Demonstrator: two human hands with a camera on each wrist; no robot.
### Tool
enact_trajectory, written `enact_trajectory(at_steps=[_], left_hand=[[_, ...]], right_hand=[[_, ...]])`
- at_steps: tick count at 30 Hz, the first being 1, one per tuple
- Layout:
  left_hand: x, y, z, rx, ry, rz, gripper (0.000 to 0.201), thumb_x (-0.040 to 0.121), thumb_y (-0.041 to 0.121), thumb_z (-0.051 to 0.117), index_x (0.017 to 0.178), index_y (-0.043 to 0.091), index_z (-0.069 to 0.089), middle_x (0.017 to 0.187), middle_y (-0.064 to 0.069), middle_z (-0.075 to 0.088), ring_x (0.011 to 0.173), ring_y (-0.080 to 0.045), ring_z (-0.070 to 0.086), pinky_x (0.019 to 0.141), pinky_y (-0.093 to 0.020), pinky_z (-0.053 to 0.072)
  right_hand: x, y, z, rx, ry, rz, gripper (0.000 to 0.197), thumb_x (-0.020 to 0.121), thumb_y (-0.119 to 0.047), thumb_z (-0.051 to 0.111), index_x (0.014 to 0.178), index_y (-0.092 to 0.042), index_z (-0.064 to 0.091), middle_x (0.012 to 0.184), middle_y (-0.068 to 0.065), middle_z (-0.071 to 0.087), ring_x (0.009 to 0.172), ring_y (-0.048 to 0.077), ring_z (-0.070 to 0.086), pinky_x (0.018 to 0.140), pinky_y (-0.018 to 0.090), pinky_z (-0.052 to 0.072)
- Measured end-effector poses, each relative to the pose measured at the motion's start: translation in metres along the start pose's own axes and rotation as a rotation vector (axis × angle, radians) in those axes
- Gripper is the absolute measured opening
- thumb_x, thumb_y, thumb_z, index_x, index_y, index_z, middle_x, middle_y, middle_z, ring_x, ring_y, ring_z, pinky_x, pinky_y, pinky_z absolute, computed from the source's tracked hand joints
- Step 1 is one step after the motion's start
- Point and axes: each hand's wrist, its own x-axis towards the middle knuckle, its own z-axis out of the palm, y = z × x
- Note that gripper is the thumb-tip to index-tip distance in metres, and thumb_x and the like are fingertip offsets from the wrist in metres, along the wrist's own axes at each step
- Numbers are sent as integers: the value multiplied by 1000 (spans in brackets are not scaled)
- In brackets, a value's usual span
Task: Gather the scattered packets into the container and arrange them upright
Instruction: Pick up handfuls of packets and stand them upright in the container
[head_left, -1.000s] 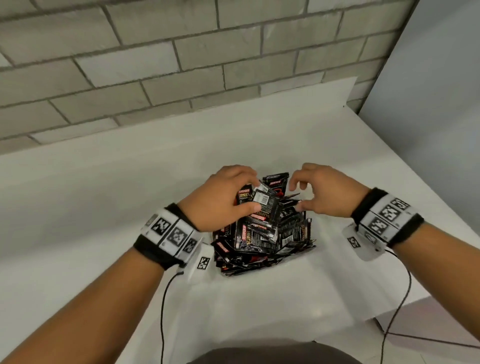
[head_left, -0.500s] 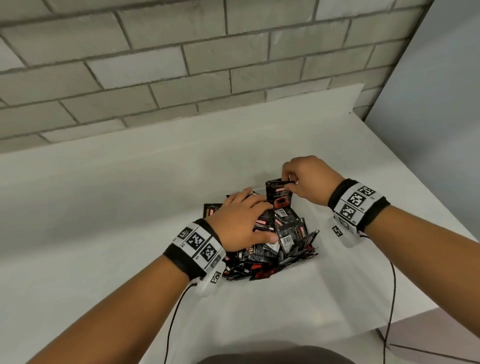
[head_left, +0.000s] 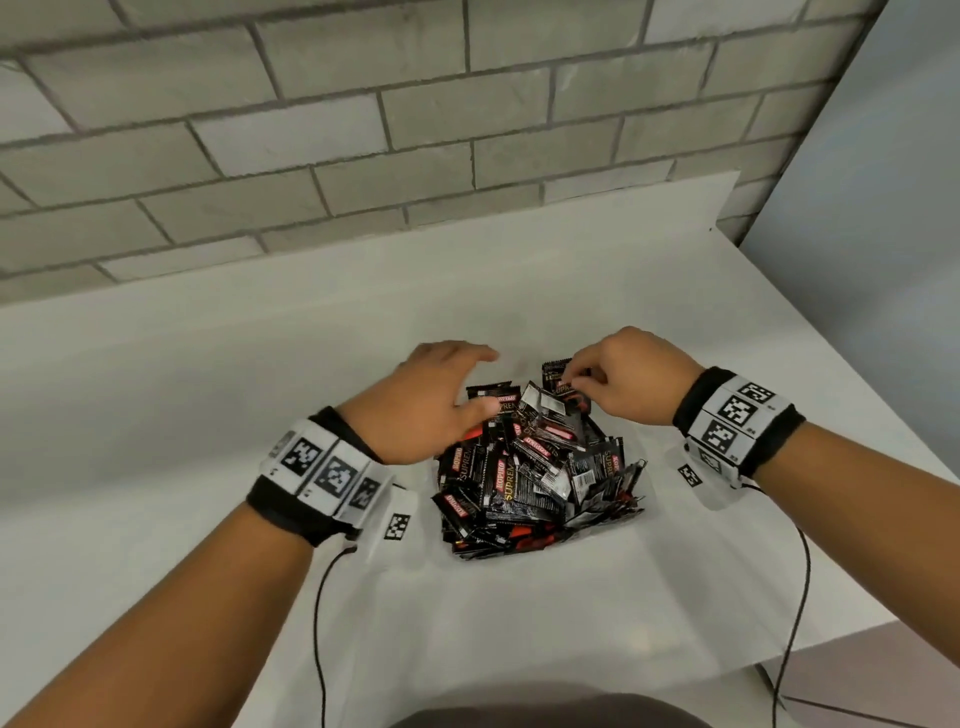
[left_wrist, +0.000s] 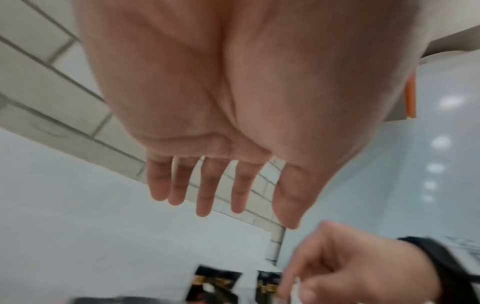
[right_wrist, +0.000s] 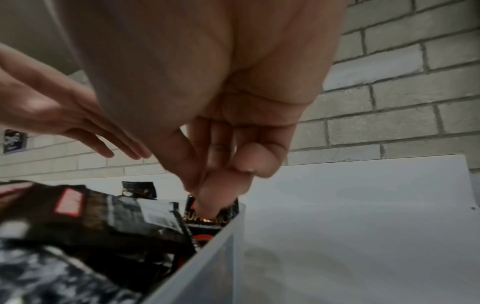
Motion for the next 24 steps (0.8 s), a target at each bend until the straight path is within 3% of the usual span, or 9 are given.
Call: enact_trajectory(at_steps=[3, 6, 8, 12, 15, 17, 20, 24], left_hand=[[-13, -29, 2, -25, 21, -101, 70, 99, 58, 50, 159, 31, 26, 165, 0, 30, 151, -23, 27, 122, -42, 28], [-24, -41, 20, -93, -79, -138, 90, 85, 75, 50, 160, 37, 19, 169, 1, 19, 154, -23, 22, 124, -47, 27], [-30, -42, 31, -134, -100, -110, 98, 78, 79, 59, 159, 42, 17, 171, 5, 11, 156, -22, 15, 125, -47, 24], [-40, -34, 51, -195, -72, 20, 100, 74, 66, 79, 155, 52, 21, 167, 17, 7, 154, -16, 8, 125, -45, 22], [-41, -32, 62, -182, -14, 55, 89, 78, 60, 80, 148, 59, 25, 164, 17, 10, 152, -17, 6, 124, -51, 23], [-41, -30, 65, -147, 12, 75, 77, 80, 65, 73, 142, 62, 29, 164, 17, 10, 152, -23, 7, 121, -58, 26], [-42, -26, 66, -76, -11, 97, 59, 86, 67, 65, 137, 64, 34, 164, 23, 5, 153, -27, 0, 120, -62, 22], [-43, -26, 66, -31, -29, 93, 51, 89, 67, 63, 136, 61, 42, 164, 25, 7, 153, -25, -1, 120, -61, 22]], right_hand=[[-7, -3, 2, 42, -135, 6, 32, 96, -21, 55, 125, -26, 66, 92, -11, 73, 80, 8, 63, 81, 30, 54], [-13, -8, 2, 148, -221, 20, 30, 95, -18, 56, 123, -24, 67, 98, -8, 73, 73, -2, 62, 73, 16, 50], [-18, -15, -1, 187, -266, 23, 29, 96, -33, 59, 123, -25, 66, 107, -8, 71, 76, -6, 60, 71, 12, 45], [-29, -29, -2, 242, -381, 23, 71, 76, -79, 60, 130, -33, 55, 117, -13, 65, 95, 0, 61, 90, 25, 51], [-32, -39, 8, 284, -366, -16, 107, 61, -82, 72, 148, -35, 33, 126, -15, 63, 107, 4, 62, 97, 26, 50], [-31, -44, 20, 265, -309, -49, 114, 59, -80, 75, 150, -38, 21, 128, -13, 63, 111, 7, 62, 98, 30, 51], [-28, -45, 34, 204, -228, -104, 94, 74, -71, 67, 150, -44, 18, 117, -7, 68, 102, 13, 65, 91, 34, 54], [-25, -43, 25, 124, -166, -75, 43, 94, -36, 58, 134, -29, 47, 97, -1, 69, 84, 19, 66, 78, 37, 56]])
